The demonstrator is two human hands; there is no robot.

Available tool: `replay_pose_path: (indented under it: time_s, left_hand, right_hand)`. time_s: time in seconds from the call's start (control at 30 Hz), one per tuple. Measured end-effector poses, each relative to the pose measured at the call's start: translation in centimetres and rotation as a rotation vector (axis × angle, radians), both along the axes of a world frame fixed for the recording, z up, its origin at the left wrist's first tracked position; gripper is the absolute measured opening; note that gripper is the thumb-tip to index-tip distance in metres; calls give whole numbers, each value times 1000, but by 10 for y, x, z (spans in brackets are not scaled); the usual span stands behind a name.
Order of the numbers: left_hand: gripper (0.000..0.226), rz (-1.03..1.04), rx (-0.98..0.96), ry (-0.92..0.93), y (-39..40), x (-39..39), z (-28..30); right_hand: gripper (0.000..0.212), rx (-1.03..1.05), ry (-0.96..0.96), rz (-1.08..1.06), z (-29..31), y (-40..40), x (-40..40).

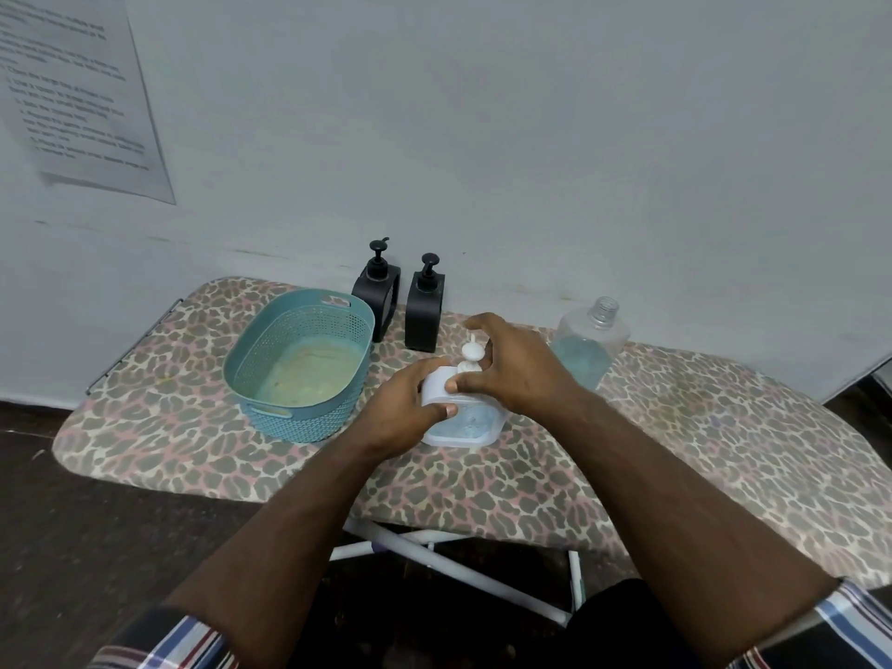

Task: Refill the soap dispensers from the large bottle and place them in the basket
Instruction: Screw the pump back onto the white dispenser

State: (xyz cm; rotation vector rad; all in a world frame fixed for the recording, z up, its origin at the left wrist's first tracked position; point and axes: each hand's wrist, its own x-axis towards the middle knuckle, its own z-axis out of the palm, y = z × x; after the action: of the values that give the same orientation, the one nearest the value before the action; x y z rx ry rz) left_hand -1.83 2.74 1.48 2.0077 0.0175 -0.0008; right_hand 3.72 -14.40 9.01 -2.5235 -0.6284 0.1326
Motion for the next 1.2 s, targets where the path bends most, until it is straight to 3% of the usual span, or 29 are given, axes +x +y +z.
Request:
replay_pose_path:
  time_s: [0.07, 0.23, 0.4, 0.5, 0.6, 0.77, 0.9, 0.97, 1.07, 1.2]
  left_hand:
    - [57, 0, 9, -1, 0, 0, 1]
    - [56, 3, 33, -9, 0, 0, 0]
    - [54, 15, 42, -8, 0, -1, 0]
    - [55, 12, 45, -16, 0, 1, -2]
    - [53, 13, 54, -25, 0, 0, -3]
    - [54, 16, 50, -19, 1, 1, -3]
    - [52, 19, 54, -22, -1, 0, -2]
    - [55, 14, 45, -22, -1, -3, -1]
    - [60, 6, 36, -19, 1, -4, 0]
    - [60, 10, 40, -34, 0, -2, -1]
  right_hand:
    - [100, 21, 69, 26, 3, -2, 1]
    - [98, 108, 73, -43, 1, -1, 0]
    - [120, 159, 165, -35, -6, -4, 3]
    - [113, 239, 240, -41, -5, -9, 7]
    - [107, 238, 122, -131, -16, -6, 1]
    - [111, 310, 217, -28, -19, -10, 4]
    - [92, 252, 33, -96, -21, -2, -6]
    - [93, 272, -10, -124, -28, 4, -11]
    - [108, 244, 127, -10, -22, 2, -7]
    - [99, 178, 176, 30, -10, -5, 0]
